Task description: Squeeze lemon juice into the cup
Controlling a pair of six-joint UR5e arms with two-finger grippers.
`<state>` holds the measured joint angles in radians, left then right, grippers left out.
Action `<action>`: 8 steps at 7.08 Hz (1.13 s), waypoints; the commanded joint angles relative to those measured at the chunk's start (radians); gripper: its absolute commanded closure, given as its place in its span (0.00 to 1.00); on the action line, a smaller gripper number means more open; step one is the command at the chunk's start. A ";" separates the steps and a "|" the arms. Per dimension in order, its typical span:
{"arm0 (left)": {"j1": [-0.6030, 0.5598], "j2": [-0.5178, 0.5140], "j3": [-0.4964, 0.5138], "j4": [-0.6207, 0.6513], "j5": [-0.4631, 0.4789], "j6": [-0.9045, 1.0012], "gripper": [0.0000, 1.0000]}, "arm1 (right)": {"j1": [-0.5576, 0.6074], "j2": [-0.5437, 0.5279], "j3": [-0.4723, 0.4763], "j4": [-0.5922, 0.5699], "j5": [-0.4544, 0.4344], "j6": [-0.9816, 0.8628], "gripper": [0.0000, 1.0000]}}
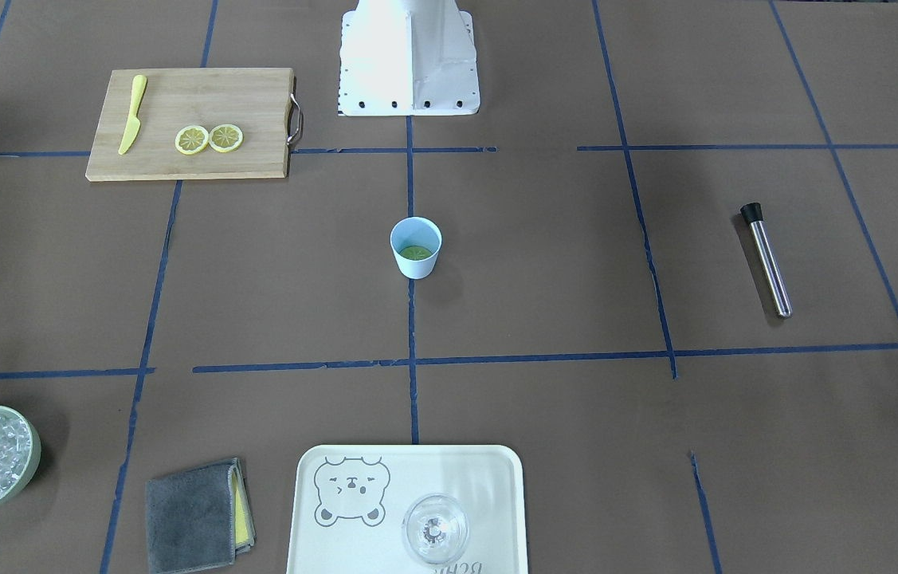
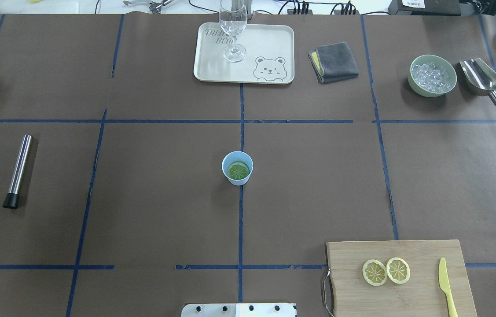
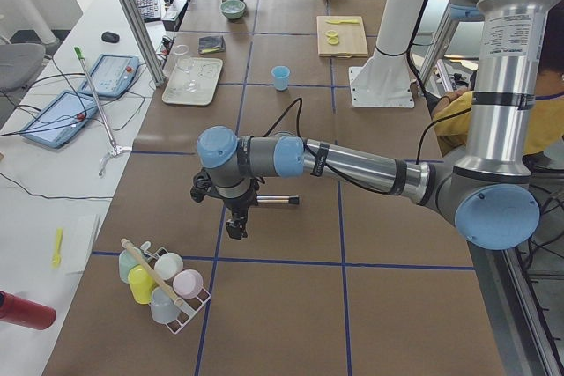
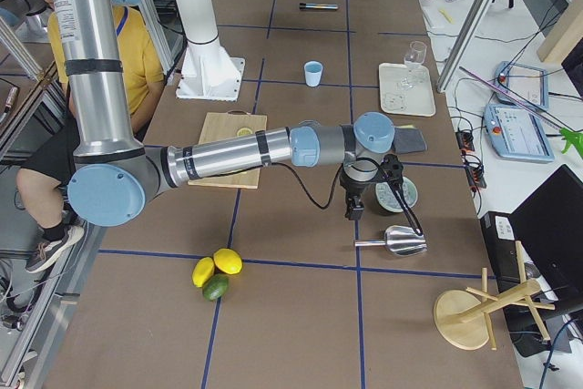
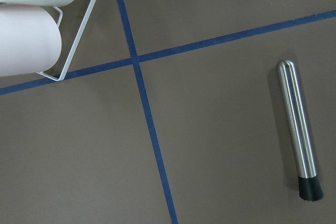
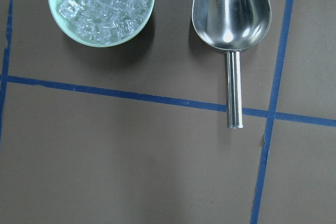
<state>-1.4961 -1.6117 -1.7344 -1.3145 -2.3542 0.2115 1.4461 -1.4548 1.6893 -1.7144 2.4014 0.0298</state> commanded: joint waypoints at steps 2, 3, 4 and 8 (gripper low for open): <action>-0.001 -0.075 -0.008 0.010 0.001 0.000 0.00 | -0.003 0.005 -0.035 0.007 -0.011 -0.014 0.00; -0.015 -0.083 -0.010 0.041 0.000 0.003 0.00 | -0.003 0.010 -0.043 0.018 -0.013 -0.013 0.00; -0.016 -0.088 0.005 0.040 0.001 0.003 0.00 | -0.003 0.007 -0.045 0.024 -0.013 -0.011 0.00; -0.016 -0.038 0.065 0.006 0.000 0.008 0.00 | -0.003 0.007 -0.048 0.022 -0.011 -0.001 0.00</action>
<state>-1.5110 -1.6699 -1.6787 -1.3028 -2.3536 0.2191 1.4435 -1.4515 1.6453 -1.6909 2.3916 0.0297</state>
